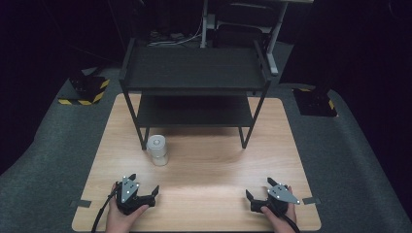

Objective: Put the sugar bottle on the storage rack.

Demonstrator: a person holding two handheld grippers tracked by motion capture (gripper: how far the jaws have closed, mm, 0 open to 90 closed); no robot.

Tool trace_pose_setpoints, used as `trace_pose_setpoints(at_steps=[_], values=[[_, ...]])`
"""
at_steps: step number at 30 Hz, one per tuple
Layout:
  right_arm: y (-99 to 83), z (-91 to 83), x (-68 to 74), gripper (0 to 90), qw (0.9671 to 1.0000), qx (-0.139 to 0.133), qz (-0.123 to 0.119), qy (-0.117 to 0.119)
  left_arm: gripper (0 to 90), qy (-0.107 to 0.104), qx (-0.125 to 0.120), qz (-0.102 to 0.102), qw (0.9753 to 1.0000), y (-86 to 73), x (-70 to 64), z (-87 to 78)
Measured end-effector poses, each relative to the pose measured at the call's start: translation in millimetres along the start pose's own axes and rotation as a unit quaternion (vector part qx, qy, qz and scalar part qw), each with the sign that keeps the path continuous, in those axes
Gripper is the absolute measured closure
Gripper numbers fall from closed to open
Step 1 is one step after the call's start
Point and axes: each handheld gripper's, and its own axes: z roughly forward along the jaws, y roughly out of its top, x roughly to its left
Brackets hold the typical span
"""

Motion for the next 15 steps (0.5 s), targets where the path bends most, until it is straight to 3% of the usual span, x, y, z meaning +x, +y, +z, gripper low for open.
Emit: trace_pose_setpoints(at_steps=[3,15], values=[[-0.2,0.2,-1.2,0.8,1.0000,-0.001,0.003,0.001,0.7,0.002,-0.001,-0.008,1.0000,-0.7,0.8,-0.5],[-2.8,0.0,-3.6,0.8,0.9999,-0.009,0.003,0.008,0.7,0.000,-0.019,-0.003,0.9998,-3.3,-2.4,-2.6]])
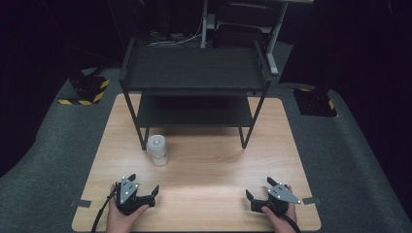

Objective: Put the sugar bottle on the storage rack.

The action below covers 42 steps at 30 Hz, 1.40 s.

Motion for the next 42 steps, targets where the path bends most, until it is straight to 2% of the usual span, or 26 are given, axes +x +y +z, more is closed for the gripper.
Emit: trace_pose_setpoints(at_steps=[3,8,10,13,15,16,18,20,24,29,31,36,38,39,40,42], values=[[-0.7,-0.6,-1.4,0.8,1.0000,-0.001,0.000,0.006,0.7,0.000,-0.009,-0.006,0.9999,-0.7,-0.7,0.5],[-0.7,-0.9,1.3,0.7,1.0000,-0.001,-0.005,0.001,0.7,0.001,-0.016,-0.005,0.9999,-0.7,-3.3,3.1],[-1.0,-1.0,1.4,0.7,1.0000,-0.002,-0.005,0.001,0.7,0.005,-0.023,-0.016,0.9996,2.3,-3.7,6.5],[-2.6,-1.6,2.0,0.8,1.0000,-0.006,-0.004,-0.002,0.9,0.010,-0.028,-0.016,0.9994,7.5,-6.3,11.4],[-3.5,-2.3,2.0,0.7,0.9999,-0.009,-0.005,-0.001,1.0,0.013,-0.030,-0.008,0.9994,11.7,-9.5,17.1],[-4.0,-2.6,1.8,0.7,0.9999,-0.010,-0.005,-0.001,1.1,0.016,-0.033,-0.003,0.9993,13.2,-11.5,20.3],[-4.2,-2.6,1.5,0.7,0.9999,-0.010,-0.003,0.000,1.2,0.022,-0.040,-0.013,0.9988,17.0,-15.5,28.8],[-4.0,-2.6,1.4,0.8,1.0000,-0.010,-0.002,-0.001,2.3,0.042,-0.045,-0.006,0.9981,21.7,-23.4,38.5],[-4.8,-2.8,1.2,0.8,0.9999,-0.012,0.001,-0.001,4.8,0.058,-0.050,-0.012,0.9970,33.2,-30.5,57.9],[-4.8,-2.8,0.4,0.8,0.9999,-0.012,0.002,0.001,5.1,0.072,-0.058,-0.003,0.9957,39.6,-36.8,70.4],[-5.5,-3.0,0.0,0.7,0.9999,-0.014,0.002,0.002,5.6,0.088,-0.065,-0.005,0.9940,41.7,-41.2,77.5],[-6.0,-3.2,0.5,0.8,0.9999,-0.015,-0.001,0.002,14.7,0.109,-0.082,-0.019,0.9905,43.2,-46.8,86.6],[-6.2,-3.3,0.4,0.7,0.9999,-0.016,-0.002,0.002,15.8,0.111,-0.082,-0.025,0.9901,43.4,-47.5,87.8],[-6.3,-3.4,0.6,0.7,0.9999,-0.016,-0.002,0.002,23.0,0.110,-0.082,-0.029,0.9901,43.6,-47.2,88.3],[-6.3,-3.4,0.6,0.8,0.9999,-0.016,-0.002,0.001,26.2,0.118,-0.084,-0.033,0.9889,42.2,-48.5,89.8],[-6.4,-3.4,0.6,0.7,0.9999,-0.016,-0.002,0.002,28.9,0.118,-0.087,-0.041,0.9884,41.0,-48.2,90.2]])
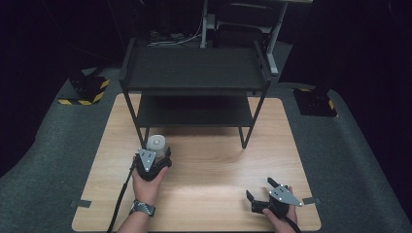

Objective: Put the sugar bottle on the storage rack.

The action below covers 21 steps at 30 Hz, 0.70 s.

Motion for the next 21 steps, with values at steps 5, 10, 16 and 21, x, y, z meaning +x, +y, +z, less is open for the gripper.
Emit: trace_pose_setpoints(at_steps=[5,10,16,21], values=[[-0.1,-0.1,0.1,0.7,1.0000,0.000,-0.001,0.000,29.3,-0.002,0.000,0.000,1.0000,0.1,0.9,-0.2],[-0.4,-0.2,0.1,0.7,1.0000,-0.001,-0.001,0.000,29.4,-0.019,-0.001,0.013,0.9997,-0.2,7.9,-2.0],[-0.5,-0.1,0.2,0.8,1.0000,-0.002,-0.002,0.000,29.5,-0.032,0.000,0.013,0.9994,-0.1,15.4,-4.8],[-0.5,-0.1,0.4,0.8,1.0000,-0.002,-0.001,-0.001,29.5,-0.038,0.001,0.015,0.9992,0.4,18.4,-7.2]])
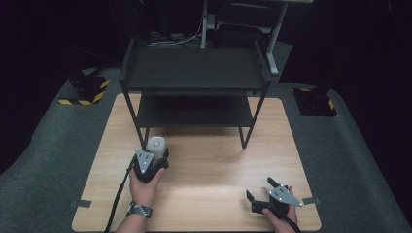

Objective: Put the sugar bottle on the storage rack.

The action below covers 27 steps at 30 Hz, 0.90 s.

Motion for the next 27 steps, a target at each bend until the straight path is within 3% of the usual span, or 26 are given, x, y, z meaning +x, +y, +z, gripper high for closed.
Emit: trace_pose_setpoints(at_steps=[9,18,27], values=[[-0.6,-0.2,-0.2,0.8,1.0000,-0.002,0.000,0.000,29.6,-0.012,0.005,0.012,0.9998,3.2,2.6,-8.1],[-0.5,-0.2,-0.2,0.7,1.0000,-0.001,0.001,0.000,29.5,-0.040,0.006,0.018,0.9990,7.7,7.4,-17.8],[-0.8,-0.2,0.0,0.7,1.0000,-0.002,0.002,0.000,29.5,-0.048,0.003,0.017,0.9987,23.5,3.7,-30.7]])
